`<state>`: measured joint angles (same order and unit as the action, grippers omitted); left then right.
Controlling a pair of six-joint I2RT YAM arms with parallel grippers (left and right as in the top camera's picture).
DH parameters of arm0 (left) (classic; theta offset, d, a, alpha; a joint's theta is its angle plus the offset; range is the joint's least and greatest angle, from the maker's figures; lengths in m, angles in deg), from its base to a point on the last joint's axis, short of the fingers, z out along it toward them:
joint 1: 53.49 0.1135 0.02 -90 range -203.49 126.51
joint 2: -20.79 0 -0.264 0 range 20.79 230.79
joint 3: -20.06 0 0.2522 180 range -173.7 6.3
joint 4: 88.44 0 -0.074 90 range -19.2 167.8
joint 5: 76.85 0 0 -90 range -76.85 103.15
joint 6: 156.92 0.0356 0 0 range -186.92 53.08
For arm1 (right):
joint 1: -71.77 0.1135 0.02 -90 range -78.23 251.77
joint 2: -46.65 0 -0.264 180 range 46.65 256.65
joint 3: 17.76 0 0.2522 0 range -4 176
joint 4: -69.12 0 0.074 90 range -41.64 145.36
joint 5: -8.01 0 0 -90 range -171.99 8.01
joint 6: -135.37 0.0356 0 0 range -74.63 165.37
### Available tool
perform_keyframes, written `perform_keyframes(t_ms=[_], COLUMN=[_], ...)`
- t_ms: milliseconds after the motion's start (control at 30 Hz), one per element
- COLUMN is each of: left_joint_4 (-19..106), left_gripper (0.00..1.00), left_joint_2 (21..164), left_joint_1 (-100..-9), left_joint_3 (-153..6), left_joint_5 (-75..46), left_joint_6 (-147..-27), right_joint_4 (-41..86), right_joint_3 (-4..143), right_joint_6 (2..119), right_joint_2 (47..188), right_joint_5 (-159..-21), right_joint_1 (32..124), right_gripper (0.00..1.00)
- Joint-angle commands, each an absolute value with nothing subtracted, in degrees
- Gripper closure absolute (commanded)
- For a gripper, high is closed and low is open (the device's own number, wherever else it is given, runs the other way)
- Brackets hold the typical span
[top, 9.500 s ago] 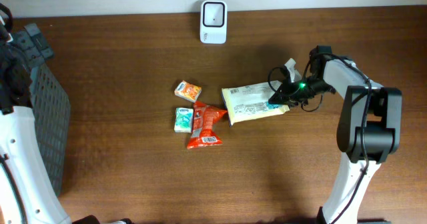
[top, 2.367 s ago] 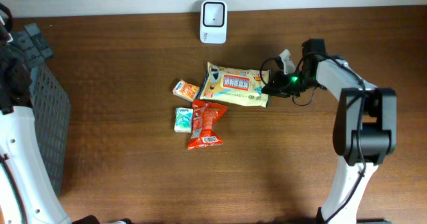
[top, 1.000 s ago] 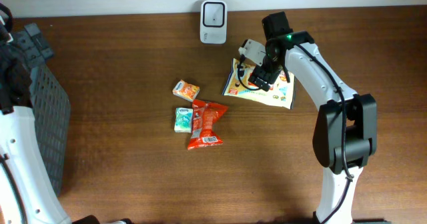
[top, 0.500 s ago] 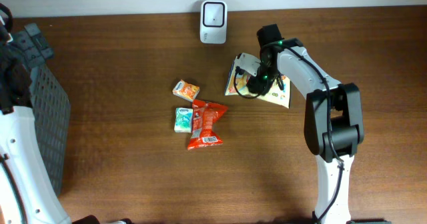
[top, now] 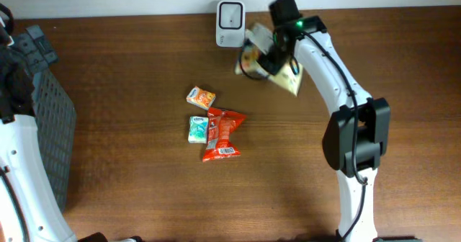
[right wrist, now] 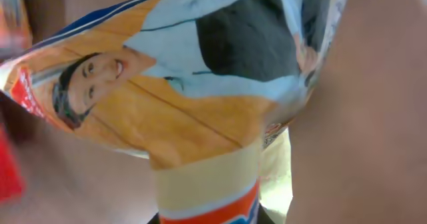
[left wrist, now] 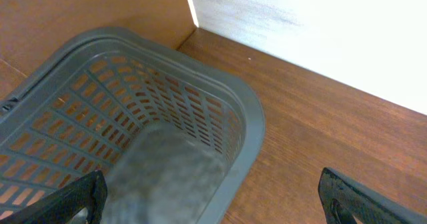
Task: Scan the item barcode
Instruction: 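Lift the yellow bag and raise it toward the scanner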
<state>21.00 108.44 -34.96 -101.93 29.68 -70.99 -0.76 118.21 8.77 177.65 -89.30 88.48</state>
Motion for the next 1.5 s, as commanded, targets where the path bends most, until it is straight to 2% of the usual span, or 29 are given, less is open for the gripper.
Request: perform_keyframes(t_ms=[0, 100, 200, 300, 500, 933, 1100, 1300, 1467], left_joint_4=[21.07, 21.07, 21.09, 21.07, 21.09, 21.09, 21.07, 21.09, 21.07], left_gripper=[0.01, 0.01, 0.01, 0.01, 0.01, 0.01, 0.01, 0.01, 0.01], left_joint_2=[108.42, 108.42, 108.42, 108.42, 108.42, 108.42, 108.42, 108.42, 108.42], left_joint_1=[-34.83, -34.83, -34.83, -34.83, -34.83, -34.83, -34.83, -34.83, -34.83], left_joint_3=[-101.95, -101.95, -101.95, -101.95, -101.95, -101.95, -101.95, -101.95, -101.95], left_joint_5=[29.90, 29.90, 29.90, 29.90, 29.90, 29.90, 29.90, 29.90, 29.90], left_joint_6=[-70.49, -70.47, -70.49, -70.49, -70.49, -70.49, -70.49, -70.49, -70.47], right_joint_4=[3.88, 12.86, 24.25, 37.10, 51.33, 51.29, 52.97, 57.32, 62.63], right_joint_3=[120.07, 119.94, 119.92, 119.92, 119.94, 119.94, 119.94, 119.94, 119.94], right_joint_6=[-2.99, -9.70, -10.09, -2.66, 4.64, 4.38, 12.05, 14.50, 28.05], right_joint_2=[176.10, 176.76, 178.00, 180.12, 183.79, 188.69, 188.71, 188.71, 188.80], right_joint_5=[-84.28, -85.59, -90.66, -93.76, -99.58, -99.40, -101.33, -101.28, -99.77], right_joint_1=[91.87, 93.35, 93.62, 93.62, 93.81, 94.01, 94.29, 94.16, 94.14], right_gripper=[0.96, 0.96, 0.96, 0.96, 0.96, 0.96, 0.96, 0.96, 0.96])
